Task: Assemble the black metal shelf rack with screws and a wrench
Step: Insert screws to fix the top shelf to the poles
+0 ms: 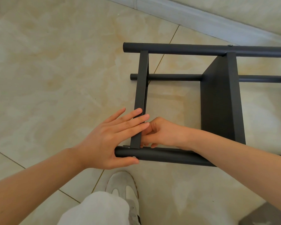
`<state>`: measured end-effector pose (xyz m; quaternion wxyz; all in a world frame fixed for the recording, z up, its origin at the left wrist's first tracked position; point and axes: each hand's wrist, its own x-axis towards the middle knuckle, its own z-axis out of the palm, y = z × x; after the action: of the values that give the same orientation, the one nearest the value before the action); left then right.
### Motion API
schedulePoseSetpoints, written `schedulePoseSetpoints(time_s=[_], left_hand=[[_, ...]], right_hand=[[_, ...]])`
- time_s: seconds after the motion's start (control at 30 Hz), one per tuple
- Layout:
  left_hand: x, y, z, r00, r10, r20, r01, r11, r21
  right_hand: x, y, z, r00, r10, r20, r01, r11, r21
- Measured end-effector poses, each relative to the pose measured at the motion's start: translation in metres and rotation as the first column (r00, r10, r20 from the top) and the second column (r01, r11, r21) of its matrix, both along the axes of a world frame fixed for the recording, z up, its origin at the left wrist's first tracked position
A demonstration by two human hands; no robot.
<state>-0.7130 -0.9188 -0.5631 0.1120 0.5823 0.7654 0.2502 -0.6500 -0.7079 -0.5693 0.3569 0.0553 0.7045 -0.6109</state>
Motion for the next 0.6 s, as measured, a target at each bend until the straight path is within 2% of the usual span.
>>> schedulePoseSetpoints(time_s=[0.17, 0.33, 0.6], left_hand=[[0.0, 0.0, 0.0, 1.0, 0.003, 0.001, -0.003, 1.0, -0.01], [0.0, 0.0, -0.001, 1.0, 0.004, 0.005, -0.004, 1.0, -0.009], [0.0, -0.001, 0.001, 1.0, 0.008, 0.012, -0.008, 1.0, -0.023]], right_hand=[[-0.001, 0.002, -0.002, 0.987, -0.024, 0.156, 0.037, 0.996, -0.083], [-0.005, 0.001, -0.004, 0.934, 0.003, 0.357, 0.069, 0.98, -0.189], [-0.012, 0.005, -0.006, 0.87, 0.076, 0.486, 0.052, 0.969, -0.243]])
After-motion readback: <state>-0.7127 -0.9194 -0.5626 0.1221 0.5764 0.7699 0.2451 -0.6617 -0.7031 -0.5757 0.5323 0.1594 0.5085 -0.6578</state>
